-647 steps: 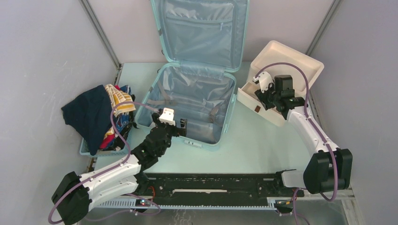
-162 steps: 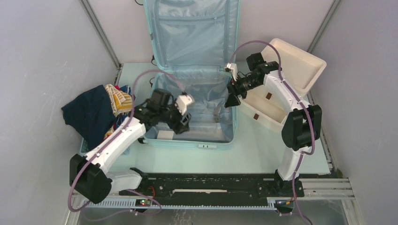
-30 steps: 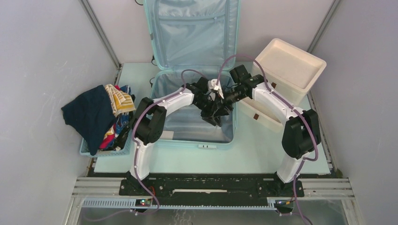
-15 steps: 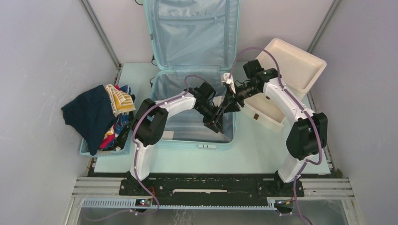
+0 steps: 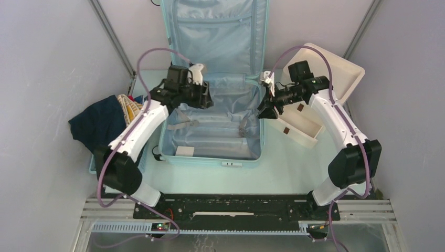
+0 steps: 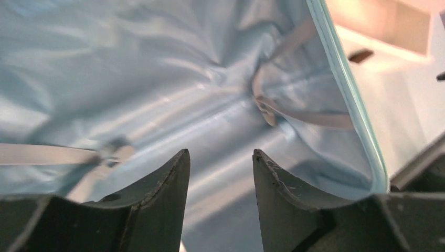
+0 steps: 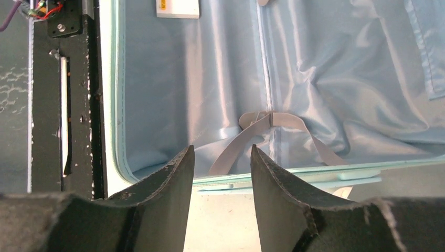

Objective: Open, take out, and arrange the luggage
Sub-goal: Adjust the luggage at the center of the board.

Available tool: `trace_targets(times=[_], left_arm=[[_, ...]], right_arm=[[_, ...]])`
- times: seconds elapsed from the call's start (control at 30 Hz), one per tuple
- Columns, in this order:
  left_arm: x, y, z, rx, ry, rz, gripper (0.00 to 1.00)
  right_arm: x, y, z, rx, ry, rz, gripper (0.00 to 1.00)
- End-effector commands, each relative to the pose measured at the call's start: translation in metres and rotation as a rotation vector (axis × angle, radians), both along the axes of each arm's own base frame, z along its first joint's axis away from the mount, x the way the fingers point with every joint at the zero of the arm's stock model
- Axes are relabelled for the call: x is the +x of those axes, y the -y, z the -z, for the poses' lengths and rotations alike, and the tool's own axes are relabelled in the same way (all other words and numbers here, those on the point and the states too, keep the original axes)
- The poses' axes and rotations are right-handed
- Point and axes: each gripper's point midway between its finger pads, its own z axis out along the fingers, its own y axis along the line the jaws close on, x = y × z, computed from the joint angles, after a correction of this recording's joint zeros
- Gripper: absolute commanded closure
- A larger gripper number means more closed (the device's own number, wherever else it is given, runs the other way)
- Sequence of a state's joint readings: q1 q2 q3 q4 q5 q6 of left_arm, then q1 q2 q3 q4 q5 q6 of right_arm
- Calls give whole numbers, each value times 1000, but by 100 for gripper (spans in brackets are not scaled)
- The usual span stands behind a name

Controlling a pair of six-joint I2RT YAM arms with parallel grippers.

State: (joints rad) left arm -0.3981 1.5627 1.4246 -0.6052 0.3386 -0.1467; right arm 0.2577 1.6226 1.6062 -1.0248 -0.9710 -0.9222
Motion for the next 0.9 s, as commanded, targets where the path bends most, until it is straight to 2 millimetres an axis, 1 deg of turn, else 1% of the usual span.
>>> trace_targets(times=[0.0, 0.03, 0.17, 0.2, 0.23, 0.27, 0.3, 0.33, 0.37, 0.4, 0.43, 0.5, 0.57, 0.63, 0.67, 0.7, 0.8, 0.83, 0.87], left_arm=[[47, -49, -56, 88, 262, -139, 47], [57, -64, -65, 82, 286, -181, 47], [91, -104, -101, -2, 398, -296, 45], [103, -113, -116, -40, 455, -324, 45], [112, -123, -126, -71, 494, -355, 44], [119, -132, -131, -89, 519, -381, 39], [130, -141, -146, -131, 579, -416, 34], [139, -150, -154, -163, 617, -446, 28], [149, -156, -164, -204, 661, -468, 23], [157, -158, -170, -245, 688, -477, 19], [169, -171, -175, -281, 715, -507, 15], [190, -180, -179, -358, 734, -518, 14], [213, -183, -177, -426, 732, -511, 16], [236, -185, -169, -460, 725, -506, 19], [249, -187, -160, -456, 721, -507, 21], [259, -191, -158, -446, 727, -511, 21], [282, -205, -154, -430, 752, -536, 23], [287, -210, -162, -432, 772, -534, 24], [293, -212, -162, -433, 777, -529, 25]], right_arm=[[17, 0, -10, 19, -21, 166, 47], [19, 1, -9, 20, -35, 198, 47], [25, 4, -5, 12, -51, 267, 46], [25, 5, -3, 11, -58, 279, 46], [24, 5, -2, 12, -65, 288, 45], [23, 5, 0, 12, -77, 296, 44], [23, 6, 2, 14, -88, 310, 44], [22, 7, 6, 12, -105, 327, 43], [22, 9, 7, 14, -114, 344, 41], [22, 10, 10, 13, -126, 358, 40], [22, 11, 11, 11, -130, 373, 39], [22, 14, 15, 8, -139, 392, 37], [22, 16, 18, 9, -148, 406, 36], [23, 18, 20, 11, -156, 414, 36], [23, 20, 20, 12, -159, 419, 36], [24, 21, 20, 14, -160, 423, 36], [28, 26, 21, 19, -165, 435, 36], [29, 27, 22, 18, -166, 439, 36], [30, 29, 23, 15, -167, 440, 36]])
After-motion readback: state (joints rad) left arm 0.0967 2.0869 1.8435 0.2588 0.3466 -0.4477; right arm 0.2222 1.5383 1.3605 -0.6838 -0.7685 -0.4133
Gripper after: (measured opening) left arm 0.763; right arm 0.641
